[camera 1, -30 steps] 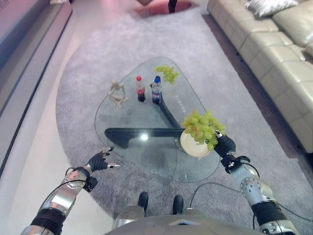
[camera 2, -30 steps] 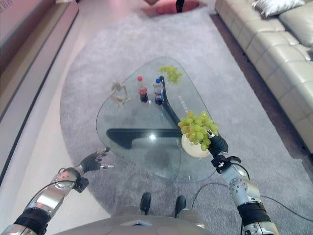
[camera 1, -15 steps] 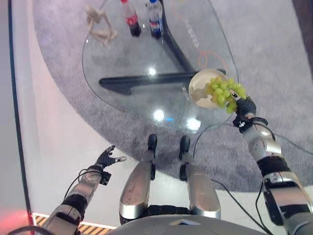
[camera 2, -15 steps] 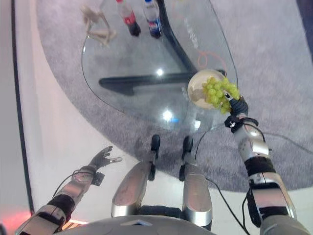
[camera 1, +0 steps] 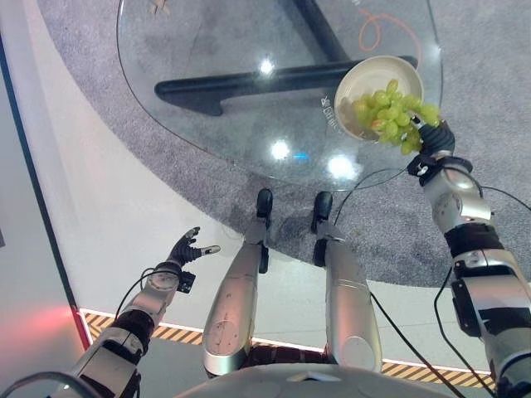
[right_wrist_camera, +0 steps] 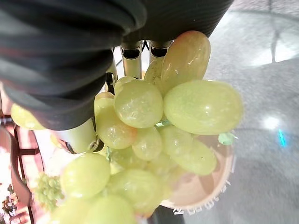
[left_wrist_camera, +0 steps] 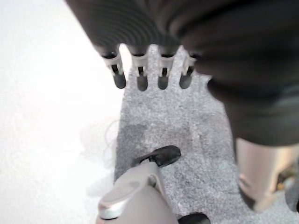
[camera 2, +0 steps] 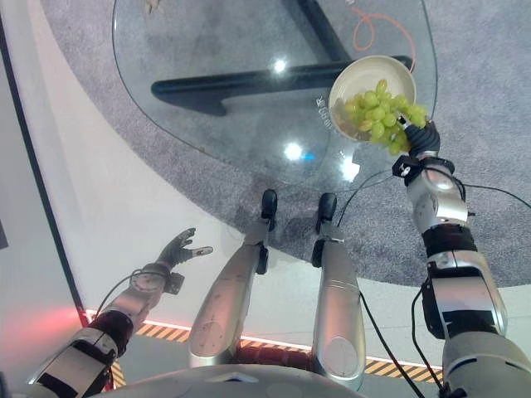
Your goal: Pick up fruits into the plate
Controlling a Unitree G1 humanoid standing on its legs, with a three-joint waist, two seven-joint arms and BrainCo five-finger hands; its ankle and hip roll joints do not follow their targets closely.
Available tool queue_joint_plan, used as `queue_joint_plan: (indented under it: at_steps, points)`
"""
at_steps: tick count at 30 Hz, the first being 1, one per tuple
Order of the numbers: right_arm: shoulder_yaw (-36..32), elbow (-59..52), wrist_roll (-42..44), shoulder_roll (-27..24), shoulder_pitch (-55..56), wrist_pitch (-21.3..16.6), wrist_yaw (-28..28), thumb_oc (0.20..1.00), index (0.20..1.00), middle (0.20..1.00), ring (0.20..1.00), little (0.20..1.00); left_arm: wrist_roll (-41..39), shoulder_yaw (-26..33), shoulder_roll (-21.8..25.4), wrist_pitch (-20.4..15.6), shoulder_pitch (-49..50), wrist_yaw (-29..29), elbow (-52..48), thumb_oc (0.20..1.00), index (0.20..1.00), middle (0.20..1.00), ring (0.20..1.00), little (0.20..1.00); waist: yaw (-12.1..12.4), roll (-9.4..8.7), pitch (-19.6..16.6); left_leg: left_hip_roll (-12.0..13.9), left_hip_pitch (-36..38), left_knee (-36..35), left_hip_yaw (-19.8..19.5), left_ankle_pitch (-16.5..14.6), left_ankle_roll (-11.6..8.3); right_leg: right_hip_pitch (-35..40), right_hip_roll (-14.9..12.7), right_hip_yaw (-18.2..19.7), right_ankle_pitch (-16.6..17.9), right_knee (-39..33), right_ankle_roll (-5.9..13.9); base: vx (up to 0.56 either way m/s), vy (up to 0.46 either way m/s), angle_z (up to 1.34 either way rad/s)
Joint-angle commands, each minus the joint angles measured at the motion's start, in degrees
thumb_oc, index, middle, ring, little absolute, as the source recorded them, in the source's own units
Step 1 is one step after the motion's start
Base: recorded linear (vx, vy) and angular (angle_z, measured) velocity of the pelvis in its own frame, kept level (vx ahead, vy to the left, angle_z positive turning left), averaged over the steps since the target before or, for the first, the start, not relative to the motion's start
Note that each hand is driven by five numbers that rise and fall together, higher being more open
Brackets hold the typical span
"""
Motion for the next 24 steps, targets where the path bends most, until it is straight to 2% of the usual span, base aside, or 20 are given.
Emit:
queue_joint_plan:
  at_steps: [1,9,12,13,14,15,20,24]
  points:
    - [2.8,-1.9,-2.2,-5.9,0.1,0.5,-2.2,0.2,0.2,0.2,0.2,0.2,-2.2,-1.5,0.5,-1.8,3.2,1.5,-2.1,1.0,1.0,1.0,1.0,1.0,-0.8,2.99,-2.4,-1.2,-3.0,9.1,0.7,-7.8,1.15,0.4,0.1,-2.0,-2.0,2.1,2.4,-0.01,0.019,0.05]
    - [5.9,-1.0,-6.7,-6.0,-5.2,2.2,-4.3,0.2,0.2,0.2,0.2,0.2,-3.6,-3.0,0.5,-1.8,2.9,1.7,-3.5,1.0,1.0,1.0,1.0,1.0,0.3,4.24,-2.4,-1.8,-5.8,9.6,0.7,-7.4,1.36,-2.9,-0.2,-2.3,-2.2,3.6,2.27,-0.01,0.03,0.04]
    - [7.8,-0.9,-12.4,-6.9,-8.4,3.7,-8.1,0.2,0.2,0.2,0.2,0.2,-4.2,-3.5,0.5,-2.1,2.9,1.7,-3.9,1.0,1.0,1.0,1.0,1.0,0.8,4.79,-2.4,-2.1,-6.6,9.6,0.7,-7.2,1.39,-4.0,-0.2,-2.2,-2.0,3.8,2.36,0.0,0.053,0.06]
    - [8.2,-0.7,-13.8,-7.2,-9.3,4.4,-9.0,0.285,0.285,0.285,0.285,0.285,-4.3,-3.6,0.6,-2.0,2.9,1.7,-4.2,1.0,1.0,1.0,1.0,1.0,1.0,4.94,-2.4,-2.1,-6.7,9.5,0.6,-7.1,1.46,-4.2,-0.2,-2.2,-2.0,3.9,2.37,-0.01,0.04,0.04]
    - [9.0,-0.4,-15.5,-7.6,-10.1,5.0,-10.4,0.683,0.683,0.683,0.683,0.683,-4.6,-3.7,0.7,-2.0,2.9,1.7,-4.3,1.0,1.0,1.0,1.0,1.0,1.1,5.09,-2.4,-2.2,-7.0,9.5,0.7,-7.0,1.52,-4.5,-0.2,-2.2,-1.9,3.8,2.37,-0.02,0.038,0.05]
    - [9.8,-0.1,-16.7,-8.0,-10.8,5.6,-11.4,1.0,1.0,1.0,1.0,1.0,-4.7,-3.9,0.7,-2.1,3.0,1.8,-4.5,1.0,1.0,1.0,1.0,1.0,1.2,5.14,-2.4,-2.3,-7.1,9.5,0.6,-7.0,1.54,-4.6,-0.2,-2.3,-1.8,3.7,2.38,-0.01,0.035,0.06]
    - [13.1,1.4,-24.2,-9.8,-14.0,8.0,-16.0,1.0,1.0,1.0,1.0,1.0,-5.4,-4.4,0.9,-3.1,3.2,1.7,-4.2,1.0,1.0,1.0,1.0,1.0,1.6,5.37,-2.4,-2.4,-7.6,9.4,0.6,-6.9,1.82,-5.3,-0.1,-2.4,-1.6,3.9,2.36,-0.01,0.028,0.05]
    - [14.9,1.3,-26.2,-10.7,-14.8,8.9,-18.8,1.0,1.0,1.0,1.0,1.0,-5.6,-4.4,0.9,-3.8,3.1,1.7,-3.9,1.0,1.0,1.0,1.0,1.0,1.6,5.2,-2.4,-2.5,-7.6,9.2,0.7,-6.8,2.13,-5.5,0.1,-2.3,-1.3,3.8,2.43,0.0,0.0,0.0]
